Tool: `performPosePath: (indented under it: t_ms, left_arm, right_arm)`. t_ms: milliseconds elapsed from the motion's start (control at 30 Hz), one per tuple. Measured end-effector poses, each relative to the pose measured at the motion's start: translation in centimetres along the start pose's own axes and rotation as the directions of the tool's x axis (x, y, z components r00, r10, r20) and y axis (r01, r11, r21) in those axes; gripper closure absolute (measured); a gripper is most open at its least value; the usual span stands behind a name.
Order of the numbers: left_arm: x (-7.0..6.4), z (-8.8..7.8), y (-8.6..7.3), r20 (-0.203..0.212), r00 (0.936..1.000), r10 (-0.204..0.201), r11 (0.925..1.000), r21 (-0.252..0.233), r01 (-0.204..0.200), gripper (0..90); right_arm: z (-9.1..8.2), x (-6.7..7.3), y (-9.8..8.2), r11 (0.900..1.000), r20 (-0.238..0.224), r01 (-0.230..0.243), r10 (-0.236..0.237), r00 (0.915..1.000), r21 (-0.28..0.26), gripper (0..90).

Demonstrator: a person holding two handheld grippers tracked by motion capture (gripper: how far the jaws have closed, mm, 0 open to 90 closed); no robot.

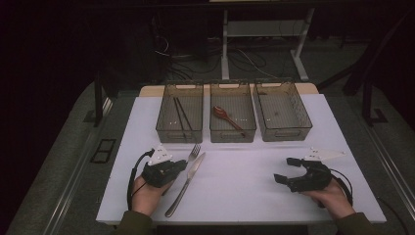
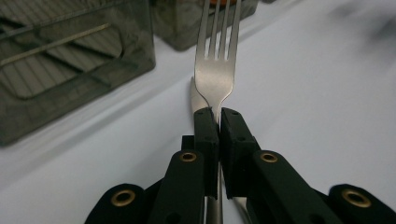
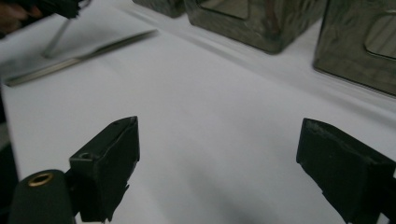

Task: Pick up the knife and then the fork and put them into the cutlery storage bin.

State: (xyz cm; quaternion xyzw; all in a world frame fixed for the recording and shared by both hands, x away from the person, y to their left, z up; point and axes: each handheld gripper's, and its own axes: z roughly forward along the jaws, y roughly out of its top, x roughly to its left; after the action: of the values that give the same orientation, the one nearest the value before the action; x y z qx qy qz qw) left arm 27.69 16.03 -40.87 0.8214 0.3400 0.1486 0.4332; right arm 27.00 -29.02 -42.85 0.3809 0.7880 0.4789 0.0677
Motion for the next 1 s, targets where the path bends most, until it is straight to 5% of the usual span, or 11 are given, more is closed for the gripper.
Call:
performPosePath:
  t_ms: [100, 467, 1000]
  left_arm:
    - [-0.4, 0.0, 0.7, 0.013, 0.9998, 0.014, 0.9996, -0.024, -0.013, 85.2]
    - [-1.8, 0.0, 3.6, 0.069, 0.9965, 0.048, 0.9905, -0.132, -0.038, 85.2]
    - [-4.7, 4.2, 6.9, 0.157, 0.9806, 0.117, 0.9834, -0.157, -0.092, 85.2]
  right_arm:
    - [-0.1, 0.2, 0.4, 1.0, -0.039, -0.02, 0.019, 0.9991, -0.022, 14.5]
    - [0.9, 1.5, 2.7, 0.999, -0.07, 0.02, -0.023, 0.9973, -0.05, 26.4]
    - [3.5, 4.2, 8.4, 0.989, -0.21, 0.032, -0.062, 0.9758, -0.141, 50.1]
